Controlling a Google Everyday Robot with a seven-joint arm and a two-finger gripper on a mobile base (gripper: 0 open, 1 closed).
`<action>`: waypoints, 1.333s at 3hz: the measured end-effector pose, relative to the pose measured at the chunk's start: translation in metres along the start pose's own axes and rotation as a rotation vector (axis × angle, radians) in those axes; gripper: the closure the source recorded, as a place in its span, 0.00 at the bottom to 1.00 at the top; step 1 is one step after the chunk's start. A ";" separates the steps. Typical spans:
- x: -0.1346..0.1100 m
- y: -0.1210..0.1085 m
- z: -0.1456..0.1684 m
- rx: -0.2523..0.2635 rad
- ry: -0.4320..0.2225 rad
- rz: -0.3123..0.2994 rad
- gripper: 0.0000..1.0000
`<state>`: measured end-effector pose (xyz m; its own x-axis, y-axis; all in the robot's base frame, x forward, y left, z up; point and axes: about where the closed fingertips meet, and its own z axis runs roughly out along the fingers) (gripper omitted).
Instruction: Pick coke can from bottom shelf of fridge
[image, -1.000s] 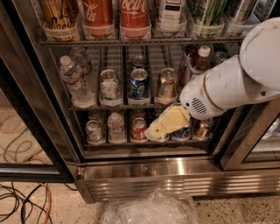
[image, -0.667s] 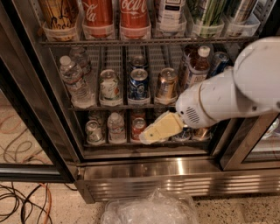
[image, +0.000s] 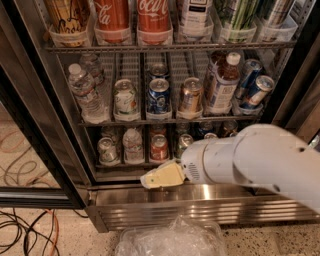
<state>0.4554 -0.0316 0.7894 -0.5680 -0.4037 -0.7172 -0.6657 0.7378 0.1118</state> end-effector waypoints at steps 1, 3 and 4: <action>0.017 -0.002 0.029 0.038 -0.051 0.046 0.00; 0.004 -0.028 0.050 0.147 -0.167 0.094 0.00; 0.004 -0.028 0.050 0.147 -0.167 0.094 0.00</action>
Offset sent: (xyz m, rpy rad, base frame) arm 0.0999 0.0034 -0.0591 0.1095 -0.2552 -0.3726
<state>0.4961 -0.0263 0.7492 -0.5284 -0.2432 -0.8135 -0.5287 0.8439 0.0912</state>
